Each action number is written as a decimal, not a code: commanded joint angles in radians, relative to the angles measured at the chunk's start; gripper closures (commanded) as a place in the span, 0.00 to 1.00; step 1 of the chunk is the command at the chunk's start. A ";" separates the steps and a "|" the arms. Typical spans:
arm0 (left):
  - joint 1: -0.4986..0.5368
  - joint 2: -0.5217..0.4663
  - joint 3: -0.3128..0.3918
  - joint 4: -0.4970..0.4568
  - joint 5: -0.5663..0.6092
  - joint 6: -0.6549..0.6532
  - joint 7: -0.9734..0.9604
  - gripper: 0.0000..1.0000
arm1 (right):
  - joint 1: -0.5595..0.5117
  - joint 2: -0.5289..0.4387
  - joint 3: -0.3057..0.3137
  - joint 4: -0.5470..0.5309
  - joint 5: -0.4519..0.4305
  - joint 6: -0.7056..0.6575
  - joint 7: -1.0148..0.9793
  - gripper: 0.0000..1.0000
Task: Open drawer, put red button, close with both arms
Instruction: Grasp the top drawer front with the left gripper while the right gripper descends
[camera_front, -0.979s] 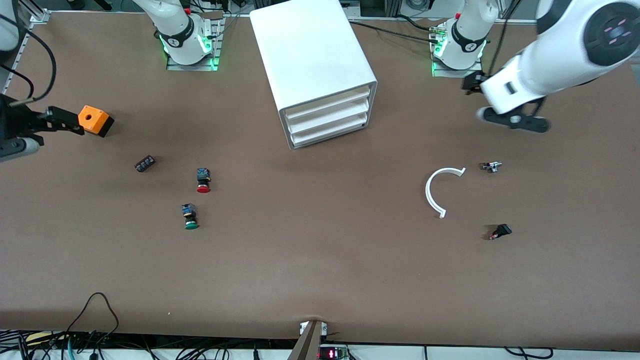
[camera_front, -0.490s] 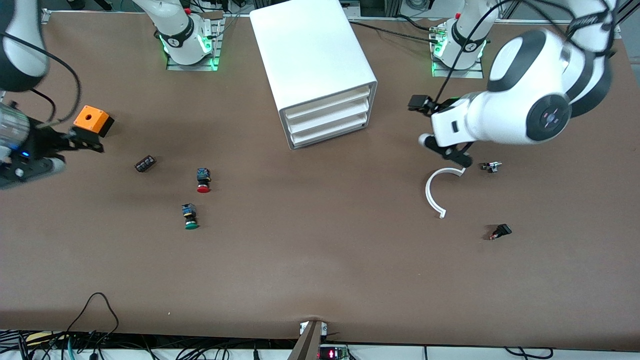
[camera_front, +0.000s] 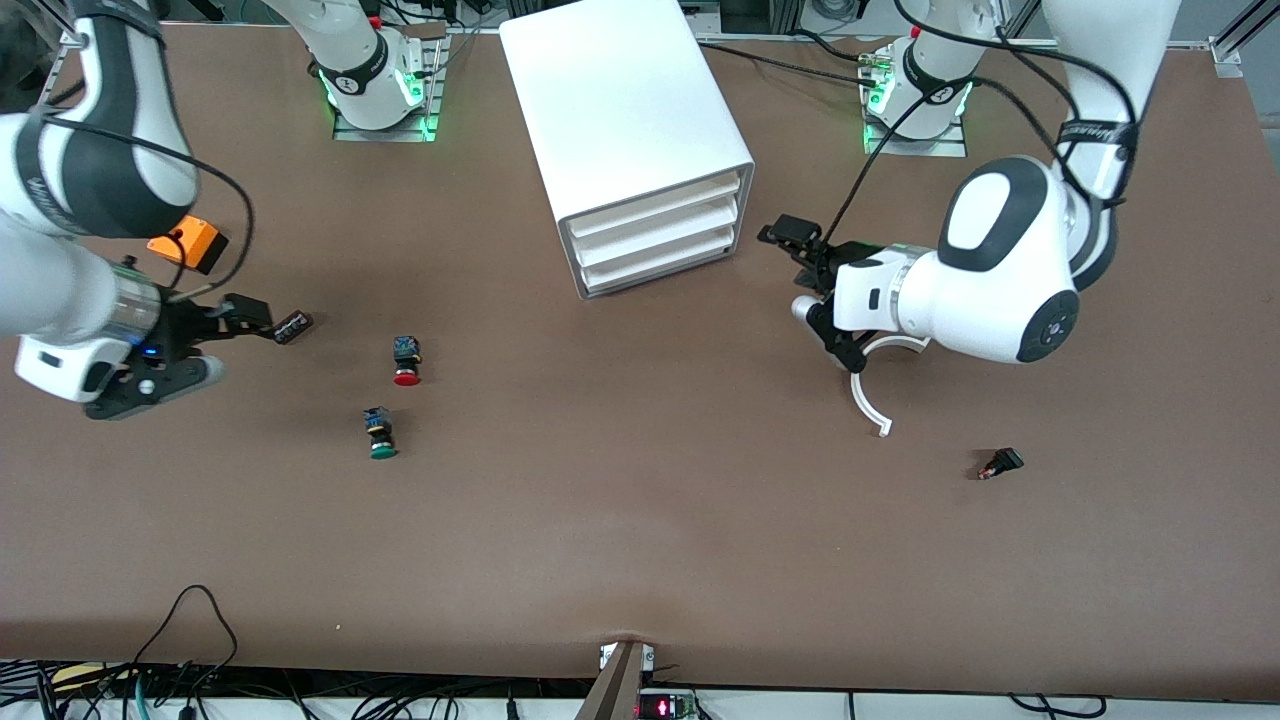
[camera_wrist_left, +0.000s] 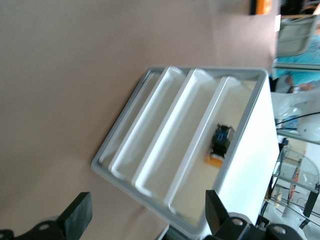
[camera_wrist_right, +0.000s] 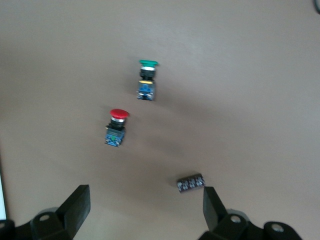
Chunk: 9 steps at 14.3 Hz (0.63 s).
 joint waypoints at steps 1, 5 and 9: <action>0.005 -0.014 -0.004 -0.154 -0.146 0.130 0.213 0.00 | 0.012 0.056 -0.004 0.018 0.000 0.009 0.004 0.00; -0.003 -0.001 -0.004 -0.307 -0.402 0.216 0.437 0.00 | 0.037 0.128 -0.004 0.018 0.011 0.026 0.033 0.00; -0.003 0.050 -0.023 -0.362 -0.487 0.210 0.534 0.00 | 0.093 0.183 -0.001 0.014 0.026 0.070 0.219 0.00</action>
